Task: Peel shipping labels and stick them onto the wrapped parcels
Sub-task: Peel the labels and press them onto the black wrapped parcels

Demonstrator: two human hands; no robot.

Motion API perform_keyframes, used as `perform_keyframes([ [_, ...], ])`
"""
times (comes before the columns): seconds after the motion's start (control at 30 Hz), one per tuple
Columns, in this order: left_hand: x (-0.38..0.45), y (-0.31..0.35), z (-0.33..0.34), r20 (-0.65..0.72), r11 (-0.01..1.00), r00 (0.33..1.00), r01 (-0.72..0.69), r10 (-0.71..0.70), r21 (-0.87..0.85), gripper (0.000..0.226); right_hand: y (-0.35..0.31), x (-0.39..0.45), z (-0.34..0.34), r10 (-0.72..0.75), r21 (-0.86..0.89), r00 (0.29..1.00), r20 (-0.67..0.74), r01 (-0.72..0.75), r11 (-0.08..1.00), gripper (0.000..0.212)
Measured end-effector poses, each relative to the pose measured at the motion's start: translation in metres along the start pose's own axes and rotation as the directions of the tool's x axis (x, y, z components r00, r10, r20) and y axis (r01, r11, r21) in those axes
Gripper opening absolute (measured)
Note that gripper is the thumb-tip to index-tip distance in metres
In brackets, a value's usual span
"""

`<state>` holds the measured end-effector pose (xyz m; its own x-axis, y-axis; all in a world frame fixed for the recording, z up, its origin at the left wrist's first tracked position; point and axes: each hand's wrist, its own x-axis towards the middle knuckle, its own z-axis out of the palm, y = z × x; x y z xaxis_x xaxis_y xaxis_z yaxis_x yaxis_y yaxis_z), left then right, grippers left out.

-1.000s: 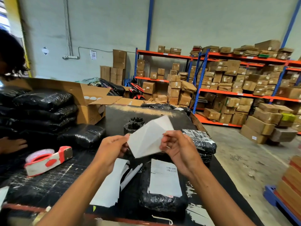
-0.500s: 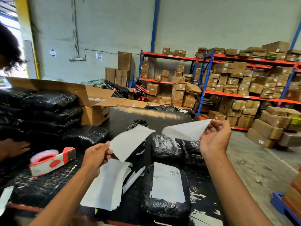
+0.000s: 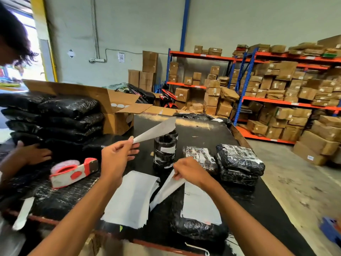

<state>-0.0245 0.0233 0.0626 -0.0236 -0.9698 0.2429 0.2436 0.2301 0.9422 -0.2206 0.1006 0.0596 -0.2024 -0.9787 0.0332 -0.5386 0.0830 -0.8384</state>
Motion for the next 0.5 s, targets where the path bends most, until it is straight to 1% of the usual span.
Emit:
perform_keyframes([
  [0.1,-0.007,-0.004,-0.003,0.024,0.999,1.000,-0.009,0.008,0.034,0.024,0.019,0.010,0.023,0.026,-0.295,0.987,0.160,0.022,0.955,0.031],
  [0.17,-0.011,-0.007,-0.003,0.042,0.998,0.999,-0.029,0.027,0.047,0.023,0.031,0.014,0.035,-0.010,-0.471,0.979,0.202,0.106,0.876,0.021],
  [0.2,-0.013,-0.008,-0.003,0.051,0.998,0.998,-0.043,0.040,0.055,0.022,0.034,0.014,0.039,-0.041,-0.533,0.982,0.183,0.134,0.835,0.019],
  [0.23,-0.014,-0.008,-0.002,0.063,0.997,0.997,-0.054,0.050,0.061,0.020,0.032,0.011,0.038,-0.054,-0.559,0.988,0.143,0.126,0.819,0.017],
  [0.27,-0.016,-0.008,0.000,0.077,0.996,0.995,-0.066,0.061,0.067,0.017,0.033,0.009,0.036,-0.078,-0.563,0.992,0.095,0.119,0.818,0.017],
  [0.3,-0.017,-0.007,0.003,0.094,0.994,0.993,-0.082,0.075,0.068,0.014,0.032,0.006,0.032,-0.096,-0.541,0.994,0.054,0.110,0.834,0.024],
  [0.33,-0.018,-0.008,0.009,0.111,0.993,0.990,-0.098,0.090,0.069,0.011,0.033,0.003,0.026,-0.118,-0.483,0.993,0.027,0.117,0.868,0.030],
  [0.37,-0.019,-0.008,0.015,0.127,0.990,0.986,-0.119,0.109,0.073,0.009,0.031,-0.003,0.020,-0.126,-0.358,0.992,-0.005,0.116,0.927,0.033],
  [0.4,-0.020,-0.009,0.023,0.146,0.987,0.981,-0.139,0.127,0.079,0.009,0.029,-0.010,0.013,-0.125,-0.163,0.990,-0.062,0.113,0.980,0.031],
  [0.43,-0.022,-0.010,0.030,0.162,0.984,0.976,-0.158,0.143,0.081,0.010,0.026,-0.020,0.007,-0.097,0.068,0.987,-0.130,0.106,0.992,0.029],
  [0.47,-0.022,-0.011,0.040,0.183,0.980,0.970,-0.180,0.163,0.085,0.011,0.023,-0.028,-0.001,-0.048,0.288,0.979,-0.197,0.104,0.952,0.031],
  [0.5,-0.024,-0.014,0.051,0.213,0.975,0.961,-0.199,0.175,0.096,0.014,0.021,-0.034,-0.011,0.005,0.466,0.969,-0.249,0.115,0.877,0.038],
])
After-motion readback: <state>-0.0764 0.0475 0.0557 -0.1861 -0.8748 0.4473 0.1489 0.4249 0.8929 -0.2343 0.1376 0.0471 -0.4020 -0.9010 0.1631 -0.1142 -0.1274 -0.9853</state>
